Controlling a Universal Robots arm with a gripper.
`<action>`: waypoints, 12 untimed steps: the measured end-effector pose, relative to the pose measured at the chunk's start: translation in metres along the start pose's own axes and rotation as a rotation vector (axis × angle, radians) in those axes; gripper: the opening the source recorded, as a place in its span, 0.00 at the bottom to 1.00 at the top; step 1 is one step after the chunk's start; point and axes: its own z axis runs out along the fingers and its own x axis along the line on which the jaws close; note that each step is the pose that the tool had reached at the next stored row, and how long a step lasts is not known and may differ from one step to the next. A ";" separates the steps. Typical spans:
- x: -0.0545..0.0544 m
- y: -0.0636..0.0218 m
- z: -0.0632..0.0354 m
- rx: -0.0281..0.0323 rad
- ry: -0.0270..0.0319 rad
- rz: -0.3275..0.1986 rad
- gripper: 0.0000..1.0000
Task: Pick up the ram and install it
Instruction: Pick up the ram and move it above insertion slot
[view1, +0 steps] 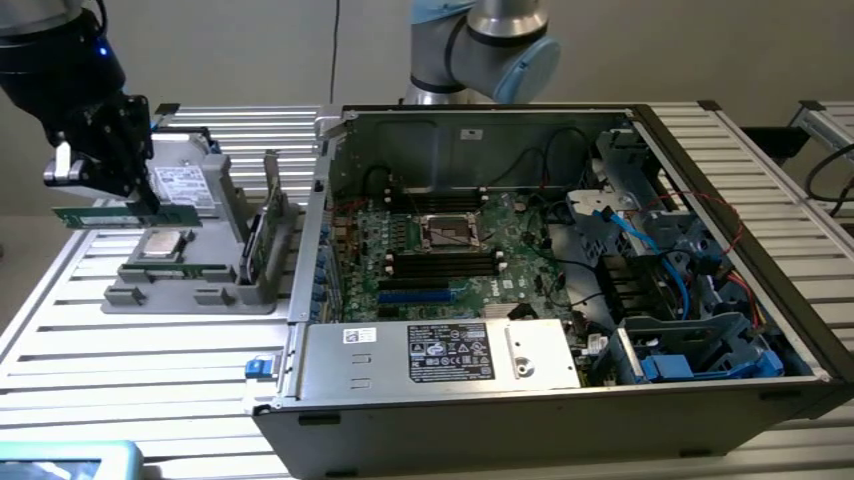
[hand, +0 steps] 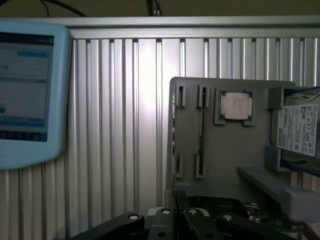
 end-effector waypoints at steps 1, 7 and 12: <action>0.000 -0.0026 -0.0036 -0.0001 -0.0010 0.000 0.12; 0.003 -0.0198 -0.0231 -0.0001 -0.0081 -0.001 0.12; 0.003 -0.0398 -0.0299 -0.0002 -0.0083 -0.001 0.12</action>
